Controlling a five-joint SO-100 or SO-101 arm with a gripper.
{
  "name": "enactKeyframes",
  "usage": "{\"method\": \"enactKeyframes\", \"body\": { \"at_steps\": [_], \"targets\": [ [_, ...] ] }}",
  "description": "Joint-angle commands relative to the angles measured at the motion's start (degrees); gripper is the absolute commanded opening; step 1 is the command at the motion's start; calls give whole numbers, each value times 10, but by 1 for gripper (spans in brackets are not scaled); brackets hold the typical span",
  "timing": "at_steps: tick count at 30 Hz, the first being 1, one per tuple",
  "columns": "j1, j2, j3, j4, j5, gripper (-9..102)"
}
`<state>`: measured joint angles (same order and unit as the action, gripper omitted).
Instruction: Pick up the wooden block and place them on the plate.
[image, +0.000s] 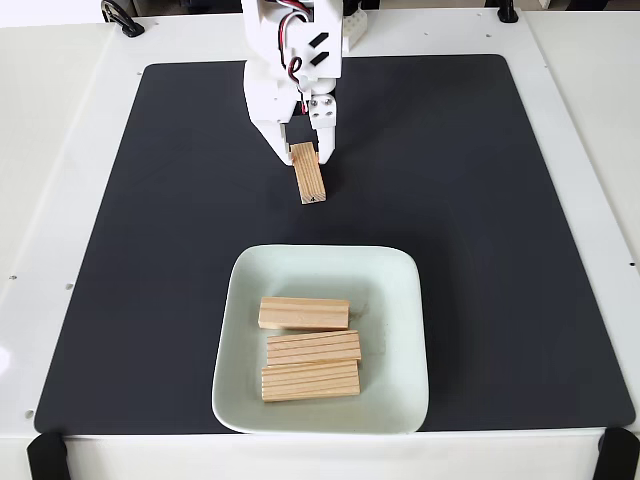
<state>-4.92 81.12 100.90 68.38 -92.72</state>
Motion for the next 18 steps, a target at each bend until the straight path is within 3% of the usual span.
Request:
{"method": "enactKeyframes", "body": {
  "at_steps": [1, 18],
  "targets": [
    [4, -2, -1, -13, 6, 12],
    [1, -17, 1, -12, 5, 12]
  ]
}}
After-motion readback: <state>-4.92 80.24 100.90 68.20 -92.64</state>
